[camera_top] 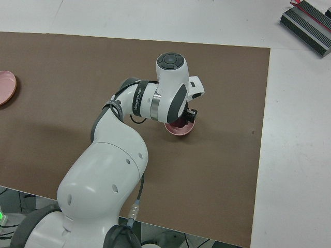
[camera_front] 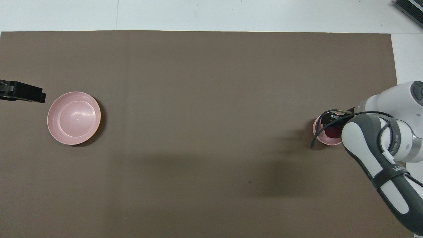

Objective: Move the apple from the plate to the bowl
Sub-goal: 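Lower the apple into the pink bowl and open the right gripper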

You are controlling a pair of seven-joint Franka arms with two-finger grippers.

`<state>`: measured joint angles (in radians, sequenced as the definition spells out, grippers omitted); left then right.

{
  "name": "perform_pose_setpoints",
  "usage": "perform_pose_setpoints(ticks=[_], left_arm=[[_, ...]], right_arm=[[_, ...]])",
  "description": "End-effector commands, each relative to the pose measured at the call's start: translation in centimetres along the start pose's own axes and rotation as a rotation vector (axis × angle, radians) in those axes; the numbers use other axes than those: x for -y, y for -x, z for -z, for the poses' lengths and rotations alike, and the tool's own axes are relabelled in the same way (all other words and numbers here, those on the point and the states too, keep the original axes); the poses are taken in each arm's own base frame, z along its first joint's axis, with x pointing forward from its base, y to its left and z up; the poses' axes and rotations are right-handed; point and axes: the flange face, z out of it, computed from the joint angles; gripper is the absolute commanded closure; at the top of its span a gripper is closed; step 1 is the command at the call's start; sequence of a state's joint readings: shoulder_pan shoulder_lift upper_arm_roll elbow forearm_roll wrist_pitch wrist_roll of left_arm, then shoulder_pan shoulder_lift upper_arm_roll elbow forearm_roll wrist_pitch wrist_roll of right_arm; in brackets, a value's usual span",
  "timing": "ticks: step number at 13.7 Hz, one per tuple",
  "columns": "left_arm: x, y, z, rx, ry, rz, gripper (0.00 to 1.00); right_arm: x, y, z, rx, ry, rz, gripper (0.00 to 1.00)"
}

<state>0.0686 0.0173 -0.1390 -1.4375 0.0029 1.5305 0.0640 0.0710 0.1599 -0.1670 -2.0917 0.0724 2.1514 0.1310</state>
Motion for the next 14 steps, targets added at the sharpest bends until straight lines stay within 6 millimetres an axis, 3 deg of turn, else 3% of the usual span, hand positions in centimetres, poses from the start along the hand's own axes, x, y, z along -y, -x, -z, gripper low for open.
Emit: perform_pose_setpoints(ticks=[1,2,5,7,9,14], left_arm=[[0.9,0.6,0.0,0.018,0.017,0.0,0.0],[1.1,0.8,-0.1,0.024,0.016,0.003,0.0],[0.8,1.2,-0.2,0.03,0.015,-0.002,0.0],[0.8,1.2,-0.1,0.03,0.014,-0.002,0.0],[0.7,1.3,0.0,0.032,0.014,-0.003,0.0],[0.1,1.4,0.0,0.042,0.006,-0.012,0.0]], right_arm=[[0.6,0.1,-0.1,-0.019,0.002,-0.027,0.62],[1.0,0.0,-0.7,-0.012,0.005,-0.028,0.44],[0.8,-0.4,-1.6,-0.022,0.008,-0.032,0.03],[0.9,-0.5,-1.2,-0.023,0.007,-0.031,0.0],[1.9,-0.4,1.2,-0.045,-0.003,-0.023,0.0],[3.8,0.2,12.4,-0.061,0.006,0.027,0.0]])
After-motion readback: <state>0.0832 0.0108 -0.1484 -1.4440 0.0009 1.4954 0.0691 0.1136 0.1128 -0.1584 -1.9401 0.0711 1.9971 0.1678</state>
